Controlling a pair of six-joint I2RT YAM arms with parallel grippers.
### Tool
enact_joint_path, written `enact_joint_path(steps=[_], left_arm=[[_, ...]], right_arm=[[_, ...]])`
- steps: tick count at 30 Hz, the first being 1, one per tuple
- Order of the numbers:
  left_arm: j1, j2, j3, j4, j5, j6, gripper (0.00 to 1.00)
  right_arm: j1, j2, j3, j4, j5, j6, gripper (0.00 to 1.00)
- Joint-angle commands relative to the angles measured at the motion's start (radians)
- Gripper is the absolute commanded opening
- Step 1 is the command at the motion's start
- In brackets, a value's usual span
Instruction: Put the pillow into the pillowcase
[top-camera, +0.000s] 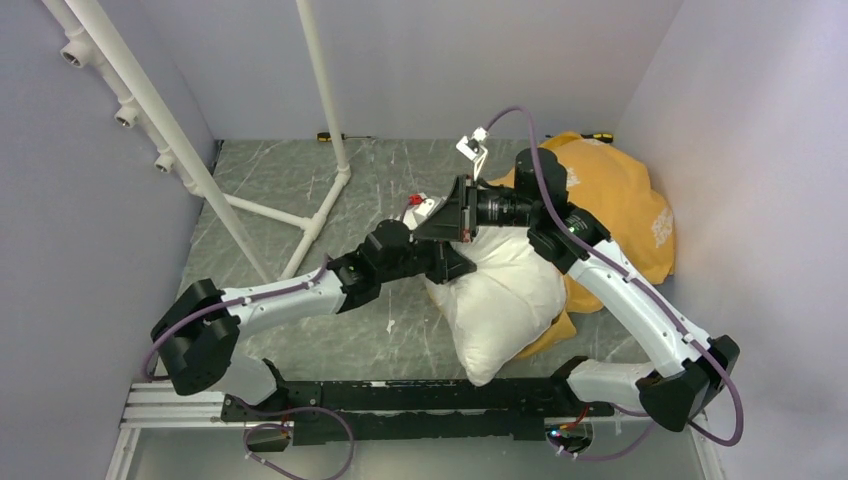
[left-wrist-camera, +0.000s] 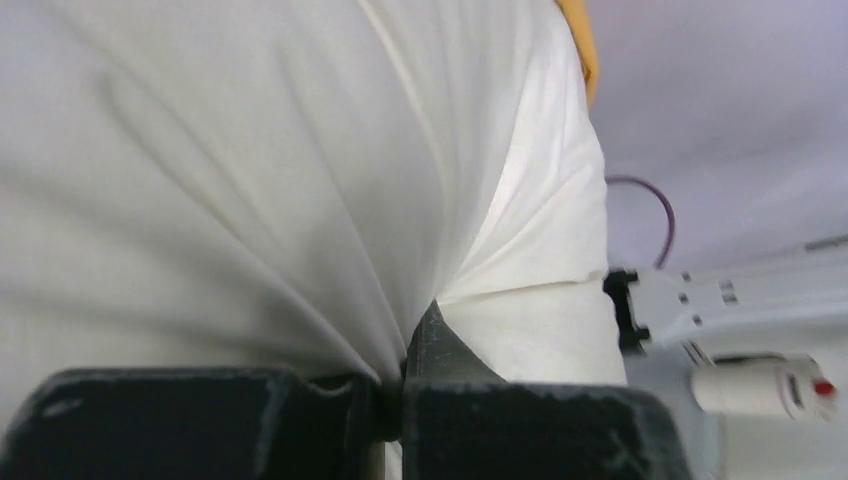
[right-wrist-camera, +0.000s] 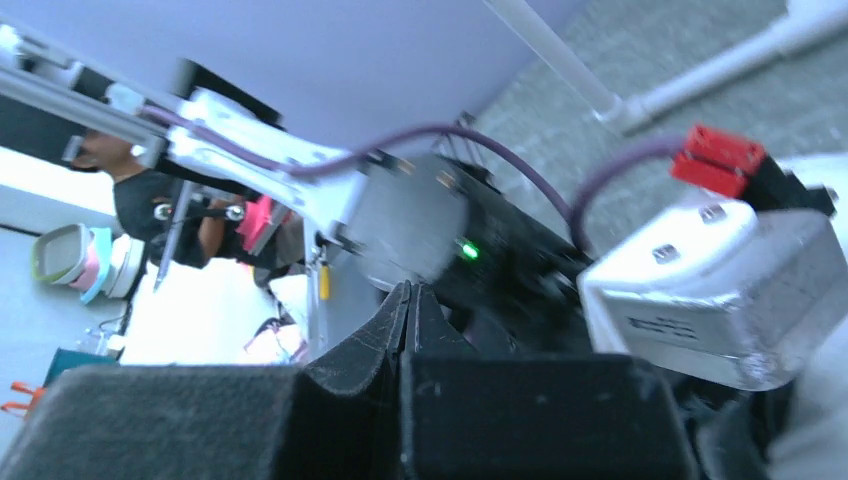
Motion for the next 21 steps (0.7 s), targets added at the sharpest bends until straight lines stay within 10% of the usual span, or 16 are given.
enact_joint_path(steps=[1, 6, 14, 21], left_arm=[[-0.002, 0.013, -0.033, 0.423, -0.309, 0.105, 0.00], [-0.010, 0.004, -0.040, 0.322, -0.315, 0.139, 0.00], [-0.015, -0.044, -0.154, 0.318, -0.353, 0.096, 0.00], [-0.040, -0.026, -0.147, 0.301, -0.339, 0.089, 0.00]], right_arm=[[0.013, -0.011, 0.088, 0.156, -0.068, 0.099, 0.00], [0.012, -0.068, 0.183, -0.283, 0.337, -0.153, 0.00], [-0.026, -0.103, 0.167, -0.726, 1.043, -0.283, 0.79], [-0.065, -0.063, 0.113, -0.756, 1.242, -0.271, 0.78]])
